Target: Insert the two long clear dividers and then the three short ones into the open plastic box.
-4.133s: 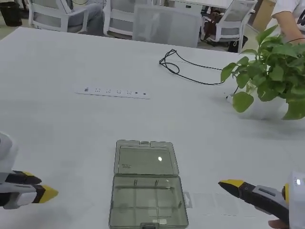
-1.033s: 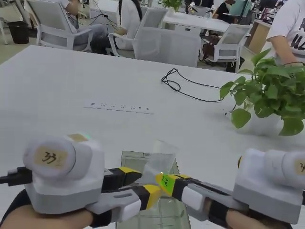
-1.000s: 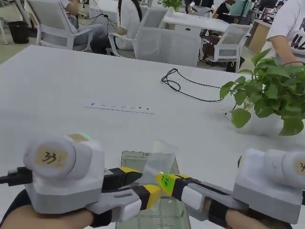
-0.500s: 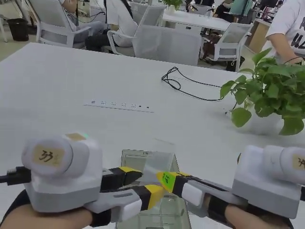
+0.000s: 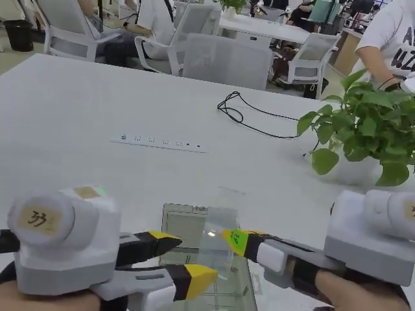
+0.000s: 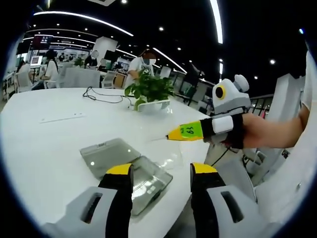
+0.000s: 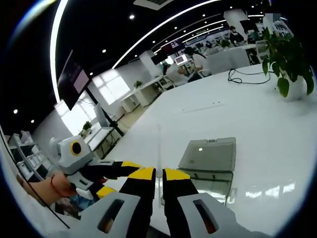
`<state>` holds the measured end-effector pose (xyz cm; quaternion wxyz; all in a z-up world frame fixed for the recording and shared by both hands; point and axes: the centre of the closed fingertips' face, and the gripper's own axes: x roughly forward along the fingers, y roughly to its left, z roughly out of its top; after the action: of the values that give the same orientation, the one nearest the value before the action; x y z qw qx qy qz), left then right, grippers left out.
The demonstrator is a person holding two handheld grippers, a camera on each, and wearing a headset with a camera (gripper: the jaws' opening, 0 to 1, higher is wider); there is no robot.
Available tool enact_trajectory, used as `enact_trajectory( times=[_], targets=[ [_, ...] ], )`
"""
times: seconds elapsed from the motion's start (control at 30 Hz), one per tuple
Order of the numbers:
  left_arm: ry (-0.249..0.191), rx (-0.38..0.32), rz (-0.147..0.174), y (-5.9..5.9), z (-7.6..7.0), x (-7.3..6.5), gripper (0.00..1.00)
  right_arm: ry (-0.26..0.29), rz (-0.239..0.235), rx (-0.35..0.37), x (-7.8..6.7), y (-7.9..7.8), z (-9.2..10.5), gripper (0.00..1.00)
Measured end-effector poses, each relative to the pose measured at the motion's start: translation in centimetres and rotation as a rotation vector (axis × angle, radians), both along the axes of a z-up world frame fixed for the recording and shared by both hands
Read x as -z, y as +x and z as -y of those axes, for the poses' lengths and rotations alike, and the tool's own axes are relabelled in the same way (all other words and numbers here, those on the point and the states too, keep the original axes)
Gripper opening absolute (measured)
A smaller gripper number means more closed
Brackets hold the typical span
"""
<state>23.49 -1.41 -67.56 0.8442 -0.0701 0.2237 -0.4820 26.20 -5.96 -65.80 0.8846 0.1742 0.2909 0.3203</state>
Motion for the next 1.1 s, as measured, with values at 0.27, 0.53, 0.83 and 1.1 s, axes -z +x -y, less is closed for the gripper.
enact_trajectory(
  times=[0.27,0.53,0.83,1.1],
  targets=[
    [0.034,-0.007,0.000,0.1,-2.6,1.8,0.57,-0.048,-0.048,0.003,0.7,0.9,1.8,0.07],
    [0.055,0.025,0.055,-0.1,-4.1,2.9,0.70,-0.104,-0.144,-0.031,2.3,1.2,2.6,0.07],
    [0.068,0.063,0.073,-0.1,-4.7,4.2,0.82,-0.157,-0.245,-0.040,4.2,1.4,3.1,0.07],
    [0.065,0.093,0.073,-0.1,-4.6,5.1,0.92,-0.228,-0.336,-0.049,5.4,1.7,3.8,0.07]
  ],
)
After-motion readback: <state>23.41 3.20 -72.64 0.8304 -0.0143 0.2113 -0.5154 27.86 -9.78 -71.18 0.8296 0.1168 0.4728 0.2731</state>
